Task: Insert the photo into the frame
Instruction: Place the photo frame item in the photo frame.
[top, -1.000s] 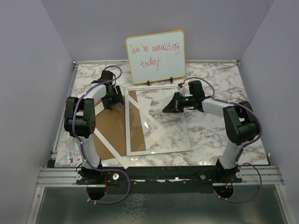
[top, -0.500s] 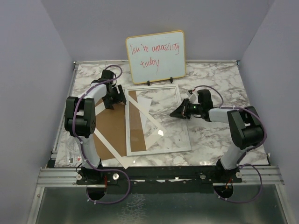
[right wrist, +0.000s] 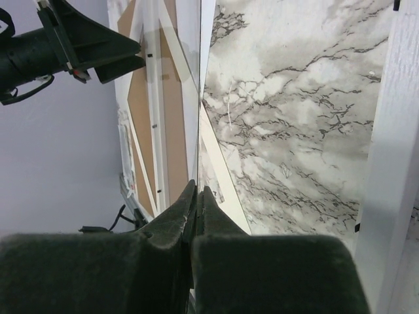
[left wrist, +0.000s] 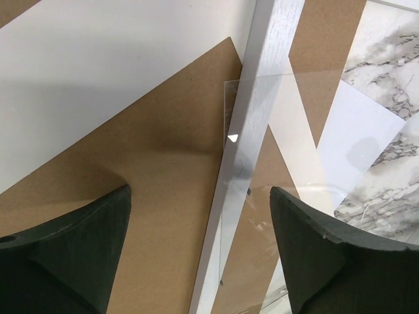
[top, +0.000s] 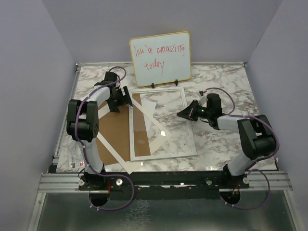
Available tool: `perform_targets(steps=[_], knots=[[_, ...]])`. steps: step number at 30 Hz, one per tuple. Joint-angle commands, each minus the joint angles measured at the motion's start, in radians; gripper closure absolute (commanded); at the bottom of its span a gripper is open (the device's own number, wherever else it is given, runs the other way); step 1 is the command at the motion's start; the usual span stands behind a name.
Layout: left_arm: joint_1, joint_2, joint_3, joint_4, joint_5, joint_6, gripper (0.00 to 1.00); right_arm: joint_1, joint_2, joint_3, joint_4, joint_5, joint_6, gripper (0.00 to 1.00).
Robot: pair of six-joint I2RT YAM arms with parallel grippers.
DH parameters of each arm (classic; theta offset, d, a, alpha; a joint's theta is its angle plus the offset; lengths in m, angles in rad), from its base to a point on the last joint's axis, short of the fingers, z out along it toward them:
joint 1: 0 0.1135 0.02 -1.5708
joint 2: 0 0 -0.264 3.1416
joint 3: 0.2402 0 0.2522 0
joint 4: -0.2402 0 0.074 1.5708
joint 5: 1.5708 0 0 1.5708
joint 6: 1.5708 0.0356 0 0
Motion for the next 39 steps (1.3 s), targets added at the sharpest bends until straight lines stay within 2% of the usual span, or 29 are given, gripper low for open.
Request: perform_targets(steps=[1,8,17,27,32,39], knots=[[0.002,-0.005,0.014,0.032,0.062,0.014,0.11,-0.004,-0.001,-0.016,0.095,0.039,0.031,0.99],[0.003,-0.016,0.017,0.058,0.103,0.007,0.07,-0.005,-0.036,-0.047,0.135,0.052,0.045,0.99],[0.002,-0.019,0.032,0.068,0.115,-0.003,0.06,-0.005,-0.088,-0.088,0.221,0.044,0.054,0.99],[0.003,-0.007,0.030,0.080,0.110,-0.025,0.06,-0.005,-0.076,-0.110,0.296,0.106,0.159,0.99],[0.002,-0.004,0.037,0.082,0.108,-0.027,0.06,-0.005,-0.089,-0.110,0.275,0.125,0.160,0.99],[0.002,0.004,0.047,0.082,0.110,-0.032,0.06,-0.005,-0.046,-0.128,0.348,0.126,0.200,0.99]])
